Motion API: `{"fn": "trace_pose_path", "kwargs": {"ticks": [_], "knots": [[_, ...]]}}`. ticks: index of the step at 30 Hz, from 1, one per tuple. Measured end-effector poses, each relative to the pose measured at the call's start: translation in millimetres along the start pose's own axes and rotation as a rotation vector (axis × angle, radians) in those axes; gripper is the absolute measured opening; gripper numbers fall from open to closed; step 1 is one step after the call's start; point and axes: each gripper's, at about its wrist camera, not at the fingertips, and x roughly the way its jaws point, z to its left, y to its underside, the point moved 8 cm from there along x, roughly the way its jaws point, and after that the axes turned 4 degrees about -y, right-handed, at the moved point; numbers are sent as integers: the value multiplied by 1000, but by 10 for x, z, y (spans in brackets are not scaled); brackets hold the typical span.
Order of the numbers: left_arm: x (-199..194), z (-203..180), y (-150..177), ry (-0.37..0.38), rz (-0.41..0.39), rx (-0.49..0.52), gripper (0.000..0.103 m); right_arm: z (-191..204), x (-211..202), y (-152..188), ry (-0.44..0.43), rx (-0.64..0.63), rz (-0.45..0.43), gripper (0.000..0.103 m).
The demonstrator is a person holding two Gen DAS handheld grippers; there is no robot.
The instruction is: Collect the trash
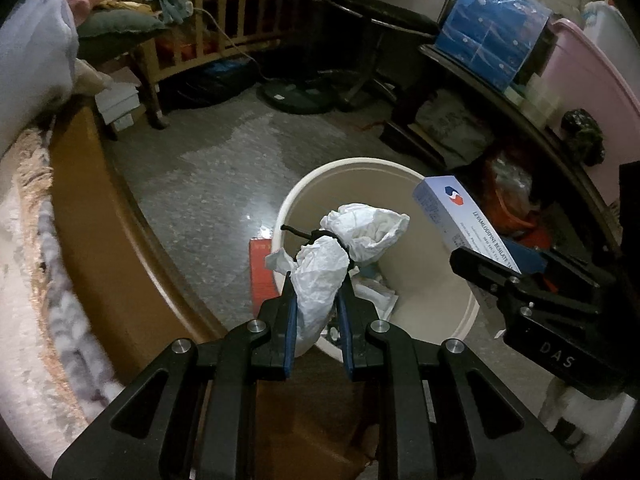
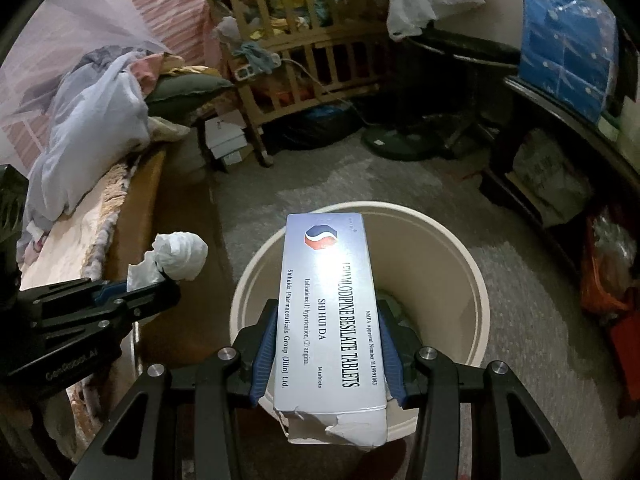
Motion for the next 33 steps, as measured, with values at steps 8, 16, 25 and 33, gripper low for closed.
{"fn": "trace_pose_path", "kwargs": {"ticks": [8,16,25,33], "knots": [[167,-82,-32,57,22,-31,17,-125,40,-10,8,40,4,45],[148,-139,-41,120,-3,-63,53,-226,87,5,36,64,21,54],[-230,102,36,30,-80,-80,53,-142,-120,27,37,53,-26,57],[-865,371,174,-46,-222,-92,53,210,-627,-127,132,-59,-204,58]]}}
